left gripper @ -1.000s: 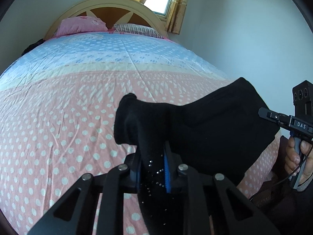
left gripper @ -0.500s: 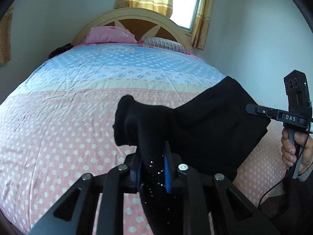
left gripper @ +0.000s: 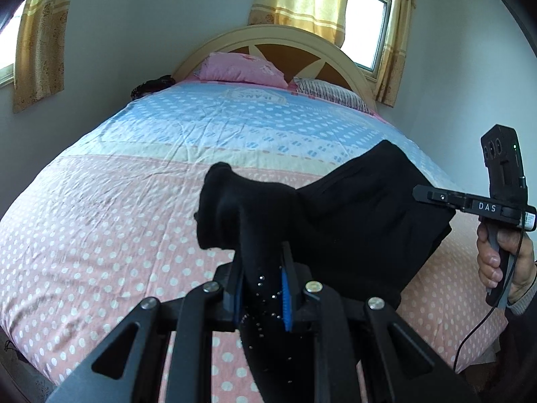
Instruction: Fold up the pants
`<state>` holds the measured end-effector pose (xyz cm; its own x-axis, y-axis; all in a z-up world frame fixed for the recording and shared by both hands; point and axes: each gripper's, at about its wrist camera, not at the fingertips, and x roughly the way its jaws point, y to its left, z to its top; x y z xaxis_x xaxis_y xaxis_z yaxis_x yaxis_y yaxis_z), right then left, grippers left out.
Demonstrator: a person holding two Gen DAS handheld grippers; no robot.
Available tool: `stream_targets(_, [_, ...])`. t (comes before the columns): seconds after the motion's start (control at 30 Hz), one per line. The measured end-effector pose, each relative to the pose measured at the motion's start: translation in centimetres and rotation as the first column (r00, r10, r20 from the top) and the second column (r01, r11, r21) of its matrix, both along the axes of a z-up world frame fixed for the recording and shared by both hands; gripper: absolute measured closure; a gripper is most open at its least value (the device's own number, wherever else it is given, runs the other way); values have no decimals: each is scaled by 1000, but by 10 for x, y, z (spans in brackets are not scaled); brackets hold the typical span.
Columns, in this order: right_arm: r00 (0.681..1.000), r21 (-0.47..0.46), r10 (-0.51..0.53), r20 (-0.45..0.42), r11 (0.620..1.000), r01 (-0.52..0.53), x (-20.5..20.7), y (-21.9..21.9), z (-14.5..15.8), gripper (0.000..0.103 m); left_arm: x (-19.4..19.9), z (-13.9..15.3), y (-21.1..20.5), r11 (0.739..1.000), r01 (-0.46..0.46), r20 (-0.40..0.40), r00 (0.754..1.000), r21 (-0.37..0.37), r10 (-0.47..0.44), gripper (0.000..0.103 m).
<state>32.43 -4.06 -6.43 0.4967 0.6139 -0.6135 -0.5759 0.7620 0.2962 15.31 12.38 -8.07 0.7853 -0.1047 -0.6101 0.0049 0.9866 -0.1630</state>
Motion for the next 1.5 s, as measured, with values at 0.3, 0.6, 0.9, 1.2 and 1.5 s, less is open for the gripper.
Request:
stream_targets(0.3, [997,13,69,-17,998,-69,20,55,-9,78,-3,-6,42,995,-103,-17,995,-9,103,85])
stream_targets(0.6, [996,4,77,-44,997,-77,30,79,-23,78,-1,-16,59,989,-144,-32,989,-14,144,85])
stream_targets(0.9, [995,-16,69,-78,997,-70,40,85,-38,78,2,-31,70,986,-165,-67,984,-17,163,85])
stream_targets(1.2, [992,-32,43,-120,998,-47,52,83,-59,78,5,-46,76,982,-187,-102,977,-1,186,89])
stream_targets(1.5, [986,-75,6,-169,997,-19,67,84,-82,74,12,-66,75,979,-197,-160,966,60,204,71])
